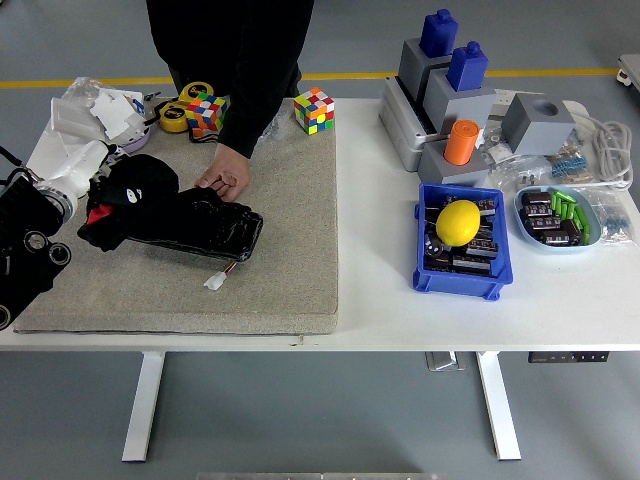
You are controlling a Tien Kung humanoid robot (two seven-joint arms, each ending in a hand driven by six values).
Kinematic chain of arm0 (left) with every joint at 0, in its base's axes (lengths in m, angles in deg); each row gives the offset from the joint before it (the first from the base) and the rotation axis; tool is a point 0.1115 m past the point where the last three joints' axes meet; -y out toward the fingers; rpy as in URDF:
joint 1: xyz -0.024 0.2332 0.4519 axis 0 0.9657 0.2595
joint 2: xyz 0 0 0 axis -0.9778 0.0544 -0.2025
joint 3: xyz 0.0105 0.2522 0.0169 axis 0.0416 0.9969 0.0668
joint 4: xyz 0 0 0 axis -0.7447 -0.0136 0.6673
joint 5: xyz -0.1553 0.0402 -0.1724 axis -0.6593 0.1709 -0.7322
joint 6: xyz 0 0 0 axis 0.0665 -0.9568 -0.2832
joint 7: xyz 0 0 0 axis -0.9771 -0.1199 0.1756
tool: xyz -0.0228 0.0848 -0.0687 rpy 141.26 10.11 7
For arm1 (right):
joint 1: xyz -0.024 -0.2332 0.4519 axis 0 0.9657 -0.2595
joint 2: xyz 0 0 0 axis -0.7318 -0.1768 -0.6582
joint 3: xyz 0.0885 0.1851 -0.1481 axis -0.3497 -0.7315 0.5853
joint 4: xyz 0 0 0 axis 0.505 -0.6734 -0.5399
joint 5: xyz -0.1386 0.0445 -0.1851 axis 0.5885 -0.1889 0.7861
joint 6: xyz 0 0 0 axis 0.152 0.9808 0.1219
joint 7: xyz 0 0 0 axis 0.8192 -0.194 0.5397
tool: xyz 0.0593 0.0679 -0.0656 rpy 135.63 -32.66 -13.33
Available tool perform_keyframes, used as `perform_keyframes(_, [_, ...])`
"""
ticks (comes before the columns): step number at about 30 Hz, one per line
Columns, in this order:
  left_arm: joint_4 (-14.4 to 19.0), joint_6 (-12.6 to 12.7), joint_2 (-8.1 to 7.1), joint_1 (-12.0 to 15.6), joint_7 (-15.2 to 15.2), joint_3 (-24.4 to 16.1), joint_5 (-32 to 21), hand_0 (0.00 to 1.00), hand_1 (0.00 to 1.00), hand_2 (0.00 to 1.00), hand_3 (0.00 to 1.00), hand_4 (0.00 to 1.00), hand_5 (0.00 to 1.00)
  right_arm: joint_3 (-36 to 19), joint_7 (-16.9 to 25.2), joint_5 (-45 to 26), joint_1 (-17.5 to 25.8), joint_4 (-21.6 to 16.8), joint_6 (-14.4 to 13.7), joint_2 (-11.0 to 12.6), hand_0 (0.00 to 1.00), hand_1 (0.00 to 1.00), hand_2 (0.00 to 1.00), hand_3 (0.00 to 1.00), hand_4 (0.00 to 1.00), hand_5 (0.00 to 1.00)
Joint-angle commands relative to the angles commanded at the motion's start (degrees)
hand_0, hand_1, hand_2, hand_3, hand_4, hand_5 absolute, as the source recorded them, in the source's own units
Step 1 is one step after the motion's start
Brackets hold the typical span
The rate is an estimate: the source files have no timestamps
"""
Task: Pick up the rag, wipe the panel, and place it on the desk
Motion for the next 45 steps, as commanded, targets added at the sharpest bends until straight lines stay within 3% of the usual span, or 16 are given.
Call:
perform_keyframes(6, [0.36, 0.16, 1.58, 0.14, -0.14, 0.72, 0.30, 0.272, 0.240, 0.432, 0.577, 0.576, 0.045, 0.04, 0.03, -0.03, -0.13, 0.00, -0.02, 0.18, 0.730, 0.672, 0.684, 0.609, 0.998, 0.555])
perform_keyframes(25, [5.89, 0.56, 4.04, -1.09, -2.18, 6.32, 1.92, 0.272, 0.232, 0.435, 0.578, 0.571, 0.039, 0.44, 0.03, -0.27, -0.26, 0.13, 0.10, 0.48, 0.727, 0.672, 0.683, 0.607, 0.998, 0.551])
perform_keyframes(45, [13.06, 1.09, 5.49, -1.37, -5.04, 11.37, 2.74, 0.268, 0.219, 0.435, 0.580, 0.567, 0.036, 1.31, -0.10, -0.46, -0.43, 0.26, 0.11, 0.74, 0.728, 0.671, 0.683, 0.607, 0.998, 0.546])
